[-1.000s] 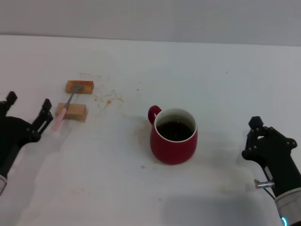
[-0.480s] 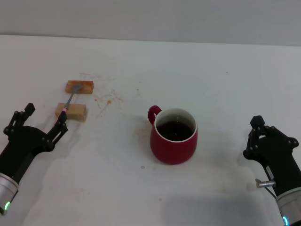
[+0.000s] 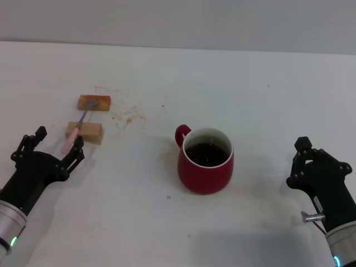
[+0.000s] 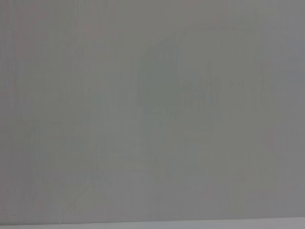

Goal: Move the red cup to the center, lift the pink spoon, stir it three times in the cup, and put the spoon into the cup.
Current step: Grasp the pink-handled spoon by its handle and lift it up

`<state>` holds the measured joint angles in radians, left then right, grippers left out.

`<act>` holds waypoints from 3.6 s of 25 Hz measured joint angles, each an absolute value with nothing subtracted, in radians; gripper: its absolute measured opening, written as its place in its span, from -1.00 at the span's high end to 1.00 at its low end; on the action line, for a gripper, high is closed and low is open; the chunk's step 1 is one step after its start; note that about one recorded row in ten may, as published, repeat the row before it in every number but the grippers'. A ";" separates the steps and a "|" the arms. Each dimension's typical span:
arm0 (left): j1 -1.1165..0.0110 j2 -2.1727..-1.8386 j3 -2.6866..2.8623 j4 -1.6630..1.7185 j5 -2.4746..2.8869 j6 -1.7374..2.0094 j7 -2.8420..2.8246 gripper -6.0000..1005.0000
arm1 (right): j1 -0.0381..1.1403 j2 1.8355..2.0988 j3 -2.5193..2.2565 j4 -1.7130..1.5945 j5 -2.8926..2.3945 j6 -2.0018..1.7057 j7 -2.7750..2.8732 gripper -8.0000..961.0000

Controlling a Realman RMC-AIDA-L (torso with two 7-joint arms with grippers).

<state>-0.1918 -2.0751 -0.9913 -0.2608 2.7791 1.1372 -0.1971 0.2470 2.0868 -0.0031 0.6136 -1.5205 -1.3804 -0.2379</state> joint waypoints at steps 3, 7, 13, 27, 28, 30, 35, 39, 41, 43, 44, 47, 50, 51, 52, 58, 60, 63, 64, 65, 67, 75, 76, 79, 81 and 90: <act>-0.196 -2.077 -0.983 -0.261 2.779 1.122 -0.197 -0.70 | 0.247 2.086 -0.001 0.613 -1.520 -1.381 -0.238 0.98; -0.201 -2.077 -0.969 -0.261 2.778 1.102 -0.197 -0.69 | 0.248 2.085 0.000 0.611 -1.521 -1.381 -0.238 0.99; -0.206 -2.077 -0.967 -0.261 2.778 1.089 -0.197 -0.69 | 0.249 2.085 0.000 0.605 -1.522 -1.381 -0.238 0.99; -0.224 -2.078 -0.960 -0.261 2.779 1.067 -0.196 -0.67 | 0.245 2.085 0.000 0.603 -1.522 -1.388 -0.238 0.99; -0.225 -2.078 -0.959 -0.261 2.779 1.066 -0.196 -0.67 | 0.245 2.085 0.000 0.603 -1.522 -1.388 -0.238 0.99; -0.226 -2.078 -0.959 -0.261 2.779 1.063 -0.196 -0.67 | 0.244 2.085 -0.002 0.603 -1.522 -1.388 -0.238 0.99; -0.226 -2.079 -0.962 -0.262 2.778 1.058 -0.196 -0.66 | 0.242 2.085 -0.002 0.603 -1.522 -1.388 -0.238 0.99; -0.226 -2.079 -0.964 -0.262 2.778 1.058 -0.196 -0.66 | 0.242 2.085 -0.004 0.603 -1.522 -1.388 -0.238 0.98; -0.226 -2.079 -0.965 -0.262 2.777 1.058 -0.196 -0.66 | 0.243 2.085 -0.004 0.603 -1.522 -1.388 -0.238 0.98; -0.225 -2.079 -0.965 -0.262 2.776 1.058 -0.196 -0.65 | 0.243 2.085 -0.004 0.603 -1.522 -1.388 -0.238 0.98; -0.225 -2.079 -0.964 -0.262 2.776 1.058 -0.196 -0.65 | 0.243 2.085 -0.005 0.603 -1.522 -1.388 -0.238 0.98; -0.225 -2.079 -0.963 -0.262 2.776 1.058 -0.196 -0.65 | 0.244 2.085 -0.007 0.603 -1.523 -1.388 -0.238 0.98; -0.225 -2.079 -0.964 -0.262 2.776 1.057 -0.195 -0.61 | 0.245 2.085 -0.008 0.603 -1.522 -1.388 -0.238 0.98; -0.225 -2.079 -0.964 -0.262 2.776 1.057 -0.195 -0.56 | 0.245 2.085 -0.009 0.603 -1.522 -1.388 -0.238 0.98; -0.225 -2.079 -0.965 -0.262 2.776 1.051 -0.195 -0.52 | 0.245 2.085 -0.009 0.603 -1.522 -1.388 -0.238 0.98; -0.225 -2.078 -0.968 -0.262 2.763 1.040 -0.182 -0.37 | 0.245 2.085 -0.009 0.603 -1.522 -1.385 -0.238 0.98; -0.225 -2.079 -0.967 -0.262 2.756 1.037 -0.181 -0.36 | 0.245 2.085 -0.009 0.603 -1.523 -1.383 -0.238 0.98; -0.225 -2.078 -0.966 -0.264 2.755 1.037 -0.180 -0.33 | 0.244 2.085 -0.009 0.603 -1.522 -1.383 -0.238 0.98; -0.225 -2.078 -0.965 -0.266 2.755 1.036 -0.180 -0.29 | 0.243 2.085 -0.009 0.603 -1.522 -1.383 -0.238 0.98; -0.226 -2.078 -0.965 -0.267 2.755 1.035 -0.180 -0.25 | 0.242 2.085 -0.009 0.603 -1.522 -1.383 -0.238 0.98; -0.226 -2.078 -0.962 -0.268 2.755 1.027 -0.180 -0.17 | 0.241 2.085 -0.009 0.603 -1.522 -1.383 -0.238 0.98; -0.227 -2.079 -0.959 -0.271 2.755 1.020 -0.179 -0.14 | 0.241 2.085 -0.010 0.603 -1.522 -1.383 -0.238 0.98; -0.226 -2.078 -0.959 -0.272 2.755 1.021 -0.179 -0.14 | 0.241 2.085 -0.010 0.603 -1.522 -1.383 -0.238 0.98; -0.224 -2.078 -0.959 -0.274 2.755 1.024 -0.179 -0.14 | 0.240 2.085 -0.011 0.603 -1.522 -1.382 -0.238 0.98; -0.224 -2.078 -0.959 -0.274 2.755 1.024 -0.179 -0.13 | 0.239 2.085 -0.011 0.603 -1.522 -1.382 -0.238 0.98; -0.223 -2.078 -0.959 -0.279 2.754 1.021 -0.173 -0.08 | 0.239 2.085 -0.012 0.603 -1.522 -1.382 -0.238 0.98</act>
